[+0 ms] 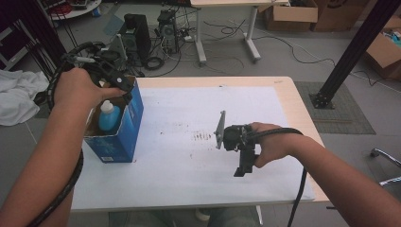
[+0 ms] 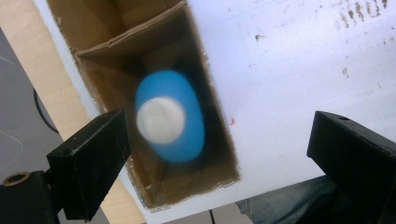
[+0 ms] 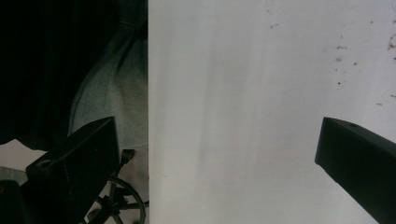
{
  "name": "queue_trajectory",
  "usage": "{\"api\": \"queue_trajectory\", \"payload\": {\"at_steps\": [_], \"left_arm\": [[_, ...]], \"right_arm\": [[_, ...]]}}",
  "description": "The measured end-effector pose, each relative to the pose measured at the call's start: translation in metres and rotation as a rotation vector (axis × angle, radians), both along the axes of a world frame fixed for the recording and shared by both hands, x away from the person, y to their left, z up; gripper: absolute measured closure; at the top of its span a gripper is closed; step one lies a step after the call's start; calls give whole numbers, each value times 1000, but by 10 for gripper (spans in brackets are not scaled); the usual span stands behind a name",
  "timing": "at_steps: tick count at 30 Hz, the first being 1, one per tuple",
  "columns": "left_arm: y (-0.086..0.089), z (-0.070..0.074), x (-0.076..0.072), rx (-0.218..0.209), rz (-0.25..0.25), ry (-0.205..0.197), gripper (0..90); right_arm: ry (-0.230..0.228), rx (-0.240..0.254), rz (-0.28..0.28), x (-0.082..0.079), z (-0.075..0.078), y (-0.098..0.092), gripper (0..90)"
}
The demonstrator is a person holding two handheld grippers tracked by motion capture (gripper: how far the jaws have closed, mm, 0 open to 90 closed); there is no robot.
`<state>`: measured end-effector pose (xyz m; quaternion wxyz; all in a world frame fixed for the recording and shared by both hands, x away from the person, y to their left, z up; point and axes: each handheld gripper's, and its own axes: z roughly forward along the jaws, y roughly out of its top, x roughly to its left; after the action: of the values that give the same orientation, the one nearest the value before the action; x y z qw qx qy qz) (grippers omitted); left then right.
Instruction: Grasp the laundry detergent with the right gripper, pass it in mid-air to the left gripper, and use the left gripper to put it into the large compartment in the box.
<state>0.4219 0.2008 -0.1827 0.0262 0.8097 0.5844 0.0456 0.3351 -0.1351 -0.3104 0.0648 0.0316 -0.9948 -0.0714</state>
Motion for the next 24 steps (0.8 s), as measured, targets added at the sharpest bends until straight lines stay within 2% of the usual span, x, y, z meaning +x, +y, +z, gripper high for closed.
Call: {"api": "queue_trajectory", "payload": {"at_steps": [3, 8, 9, 10, 11, 12, 13, 14, 15, 16, 18, 19, 20, 22, 23, 24], "left_arm": [[-5, 2, 0, 0, -23, 5, 52], [-14, 6, -1, -24, -70, 11, 34], [-18, 6, -1, -37, -98, 24, 9], [-18, 6, -1, -37, -98, 24, 4], [-23, 6, -2, -53, -139, 30, 3], [-23, 6, -2, -53, -139, 30, 4], [-29, 5, -3, -61, -176, 35, 2], [-29, 5, -3, -61, -176, 35, 2], [-35, 3, -3, -65, -213, 47, 2], [-35, 3, -3, -65, -213, 47, 1], [-41, 1, -3, -69, -264, 59, 1], [-48, -1, -3, -73, -315, 75, 1], [-48, -1, -3, -73, -315, 75, 1], [-56, -5, -3, -62, -368, 108, 1], [-65, -8, -5, -59, -426, 124, 1], [-65, -8, -5, -59, -426, 124, 1]], "right_arm": [[2, 0, -2, 0, 0, 0, 0], [3, 1, -4, 1, 1, -1, 0], [3, 0, -6, 1, 1, -1, 0], [3, 0, -6, 1, 1, -1, 0], [4, 1, -8, 1, 2, -1, 0], [4, 0, -10, 1, 2, -2, 0], [3, 0, -10, 1, 2, -2, 0], [3, 0, -10, 1, 2, -2, 0], [2, 0, -12, 2, 3, -2, 0], [2, 0, -12, 2, 3, -2, 0], [1, -1, -15, 2, 4, -2, 0], [0, -1, -20, 3, 6, -2, 0], [-1, 0, -22, 4, 7, -3, 0], [-2, 1, -27, 5, 8, -3, 0], [-3, -3, -38, 7, 10, -4, 0], [-3, -1, -41, 8, 10, -5, 0]]}}
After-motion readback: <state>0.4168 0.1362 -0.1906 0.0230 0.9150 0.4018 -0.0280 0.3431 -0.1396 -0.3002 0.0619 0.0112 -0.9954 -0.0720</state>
